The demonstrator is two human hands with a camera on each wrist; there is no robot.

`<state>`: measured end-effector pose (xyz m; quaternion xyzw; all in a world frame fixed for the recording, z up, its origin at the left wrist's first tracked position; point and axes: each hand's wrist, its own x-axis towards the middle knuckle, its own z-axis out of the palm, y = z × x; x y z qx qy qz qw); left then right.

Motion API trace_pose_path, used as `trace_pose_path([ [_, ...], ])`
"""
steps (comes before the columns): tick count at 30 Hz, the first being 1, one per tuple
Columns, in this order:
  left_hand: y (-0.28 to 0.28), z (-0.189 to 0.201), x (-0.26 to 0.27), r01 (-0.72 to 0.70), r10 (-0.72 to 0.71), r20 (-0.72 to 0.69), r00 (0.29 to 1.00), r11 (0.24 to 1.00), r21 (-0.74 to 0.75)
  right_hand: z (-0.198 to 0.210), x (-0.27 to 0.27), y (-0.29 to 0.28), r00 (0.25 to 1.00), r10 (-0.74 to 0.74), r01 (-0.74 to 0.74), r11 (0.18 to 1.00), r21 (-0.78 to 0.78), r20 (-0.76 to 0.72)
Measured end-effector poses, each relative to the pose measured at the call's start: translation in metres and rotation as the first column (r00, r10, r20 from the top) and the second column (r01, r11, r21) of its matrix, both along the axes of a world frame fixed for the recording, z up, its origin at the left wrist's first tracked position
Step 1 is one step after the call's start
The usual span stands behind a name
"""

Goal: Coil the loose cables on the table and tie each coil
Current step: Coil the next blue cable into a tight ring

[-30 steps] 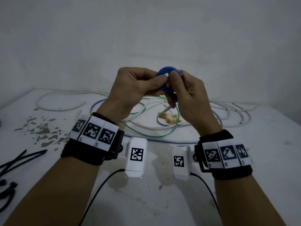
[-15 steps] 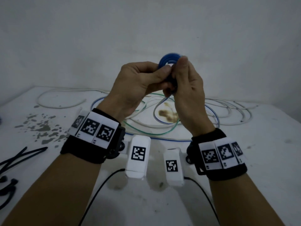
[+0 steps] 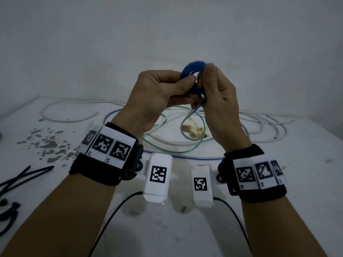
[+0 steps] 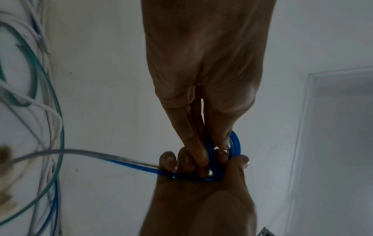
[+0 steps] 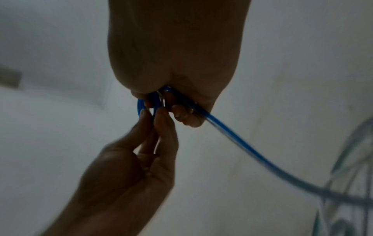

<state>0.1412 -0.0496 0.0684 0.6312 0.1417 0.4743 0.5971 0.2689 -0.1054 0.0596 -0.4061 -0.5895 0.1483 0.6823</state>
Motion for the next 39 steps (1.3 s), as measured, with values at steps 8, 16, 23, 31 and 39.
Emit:
trace_pose_path([
  [8,0.006,0.003,-0.009,-0.079,0.109,-0.106,0.988,0.964,0.254,0.009,0.009,-0.011,0.929,-0.161,0.180,0.983,-0.028,0.333],
  [16,0.005,-0.004,0.000,-0.003,0.004,-0.037,0.999,0.999,0.035,0.001,0.000,-0.003,0.993,-0.071,0.073,0.997,-0.020,0.090],
  [23,0.003,0.001,-0.006,-0.051,0.069,-0.110,0.991,0.987,0.155,0.006,0.007,-0.008,0.986,-0.005,0.025,0.993,-0.116,0.167],
  [31,0.003,0.003,-0.008,-0.010,0.014,-0.145,0.989,1.000,0.028,-0.002,0.006,-0.002,0.962,-0.136,0.143,0.990,-0.013,0.237],
  [39,-0.002,0.006,-0.004,-0.140,0.143,-0.065,0.988,0.989,0.051,-0.002,-0.004,0.003,0.994,-0.109,0.106,0.988,-0.110,-0.025],
])
